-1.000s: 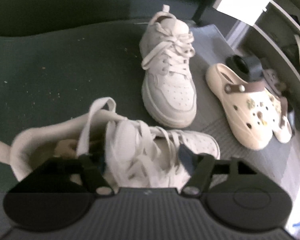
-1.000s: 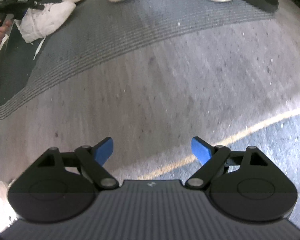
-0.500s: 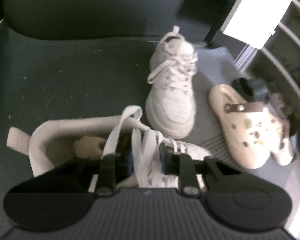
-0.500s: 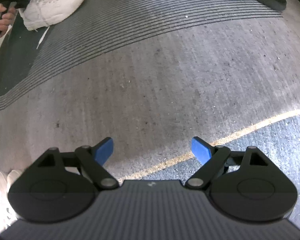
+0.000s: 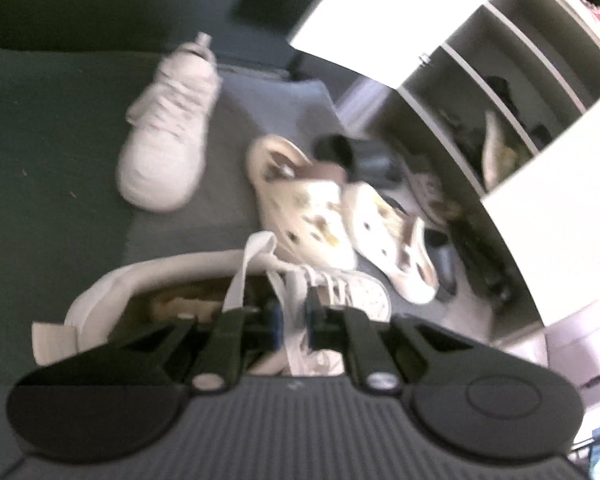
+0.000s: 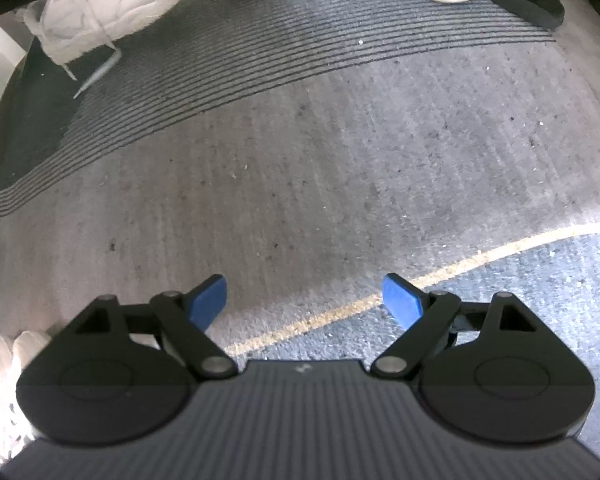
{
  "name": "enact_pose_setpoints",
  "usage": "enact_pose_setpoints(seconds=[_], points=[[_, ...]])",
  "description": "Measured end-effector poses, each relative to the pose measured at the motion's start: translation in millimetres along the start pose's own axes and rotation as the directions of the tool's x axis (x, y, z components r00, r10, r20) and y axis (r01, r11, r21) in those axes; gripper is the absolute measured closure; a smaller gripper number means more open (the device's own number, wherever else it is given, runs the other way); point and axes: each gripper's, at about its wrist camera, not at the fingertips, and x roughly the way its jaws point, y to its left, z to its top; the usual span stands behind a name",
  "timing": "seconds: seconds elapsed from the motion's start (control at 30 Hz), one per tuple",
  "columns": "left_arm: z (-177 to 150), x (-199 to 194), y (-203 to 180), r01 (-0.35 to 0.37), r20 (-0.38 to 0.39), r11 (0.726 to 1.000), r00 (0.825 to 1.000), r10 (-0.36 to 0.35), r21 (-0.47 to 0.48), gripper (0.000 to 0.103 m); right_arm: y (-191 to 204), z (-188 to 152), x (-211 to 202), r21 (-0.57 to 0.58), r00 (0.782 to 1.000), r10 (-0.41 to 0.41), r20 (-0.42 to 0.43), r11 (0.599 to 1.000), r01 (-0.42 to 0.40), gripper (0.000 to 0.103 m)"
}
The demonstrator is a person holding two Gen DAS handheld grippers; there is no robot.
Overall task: Organize scattered shoes
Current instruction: 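Carry the chunky sneaker off the mat with the left tool, then grip the chunky sneaker with the right tool while the left tool opens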
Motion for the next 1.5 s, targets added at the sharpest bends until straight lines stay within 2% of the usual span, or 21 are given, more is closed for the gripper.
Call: enact_pose_setpoints(seconds=[0.27, 0.57, 0.73, 0.93, 1.07, 1.23, 1.3, 1.4, 1.47, 1.5], points=[[-46.5, 4.9, -78.7, 0.069, -0.109, 0.989, 0.993, -0.054, 0.133, 0.092, -36.8, -12.1, -40.1, 0.034, 0.998, -0.048, 0.035, 0.998, 0.047, 0.016], [-122.7, -0.2, -156.9, 0.167, -0.209, 0.967, 0.970, -0.125, 0.194, 0.092, -71.3, -34.2, -76.6, 0.152, 0.990, -0.071, 0.118, 0.987, 0.052, 0.016], [-173.3, 4.8, -193.6, 0.197, -0.292, 0.960, 0.947, -0.134, 0.197, 0.092, -78.6, -27.6, -100.1, 0.204, 0.969, -0.076, 0.234, 0.979, 0.027, 0.016], [-239.2, 22.5, -225.9, 0.213, -0.379, 0.960, 0.916, -0.133, 0.179, 0.092, -77.7, -31.2, -117.0, 0.241, 0.949, -0.069, 0.308, 0.971, -0.007, 0.016], [-271.8, 34.0, -239.4, 0.242, -0.406, 0.958, 0.899, -0.162, 0.152, 0.092, -78.9, -40.0, -120.5, 0.245, 0.951, -0.093, 0.295, 0.969, 0.019, 0.016], [-310.3, 52.6, -252.7, 0.242, -0.473, 0.945, 0.874, -0.114, 0.219, 0.092, -90.3, -58.9, -120.3, 0.332, 0.960, -0.099, 0.262, 0.943, 0.007, 0.016], [-317.6, 53.3, -252.7, 0.225, -0.453, 0.941, 0.887, -0.090, 0.253, 0.091, -95.6, -63.5, -118.7, 0.362, 0.962, -0.094, 0.256, 0.932, -0.006, 0.016], [-315.6, 53.5, -250.2, 0.206, -0.462, 0.947, 0.884, -0.073, 0.246, 0.089, -97.6, -67.5, -119.8, 0.384, 0.963, -0.093, 0.253, 0.923, -0.012, 0.016], [-311.2, 51.1, -252.2, 0.198, -0.461, 0.942, 0.886, -0.054, 0.270, 0.082, -98.4, -70.3, -122.5, 0.392, 0.963, -0.074, 0.260, 0.919, -0.035, 0.016], [-308.8, 48.7, -257.5, 0.187, -0.448, 0.934, 0.893, -0.032, 0.305, 0.070, -98.2, -71.2, -124.1, 0.390, 0.962, -0.068, 0.264, 0.920, -0.041, 0.016]])
